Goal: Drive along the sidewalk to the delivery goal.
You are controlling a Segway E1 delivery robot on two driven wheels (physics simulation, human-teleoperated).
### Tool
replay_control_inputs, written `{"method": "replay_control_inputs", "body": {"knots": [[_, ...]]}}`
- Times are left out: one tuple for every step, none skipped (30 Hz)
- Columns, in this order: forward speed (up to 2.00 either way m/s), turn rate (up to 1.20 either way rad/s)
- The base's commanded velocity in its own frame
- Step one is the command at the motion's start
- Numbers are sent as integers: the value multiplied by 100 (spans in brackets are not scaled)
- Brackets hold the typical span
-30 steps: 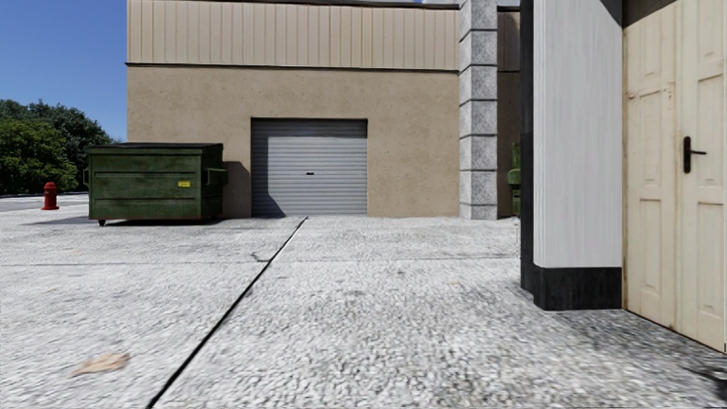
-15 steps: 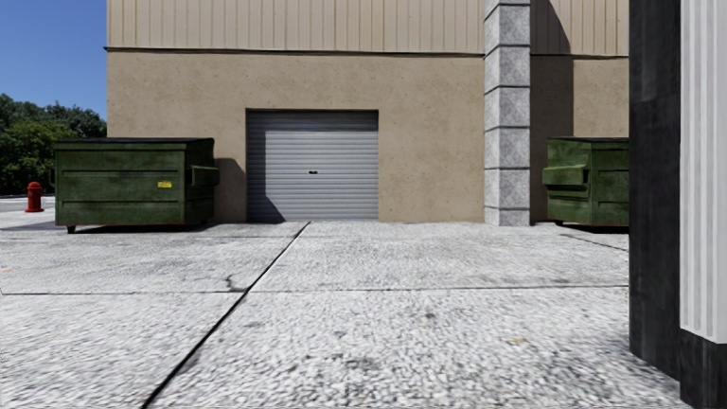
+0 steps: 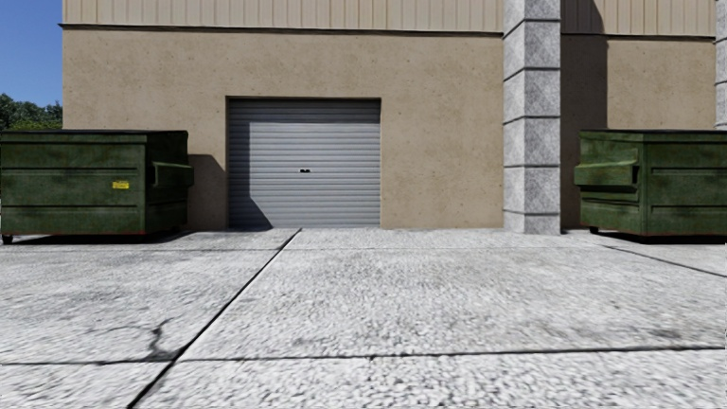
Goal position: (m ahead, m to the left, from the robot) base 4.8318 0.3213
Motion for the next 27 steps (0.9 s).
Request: {"method": "replay_control_inputs", "body": {"knots": [[200, 0], [200, 0], [200, 0], [200, 0], [200, 0], [200, 0], [200, 0], [200, 4], [200, 4], [200, 14], [200, 21], [200, 23], [200, 23], [200, 23], [200, 23], [200, 23], [200, 23], [200, 23], [200, 23], [200, 23], [200, 23], [200, 23], [200, 22], [200, 22], [200, 22], [200, 0], [200, 0]]}}
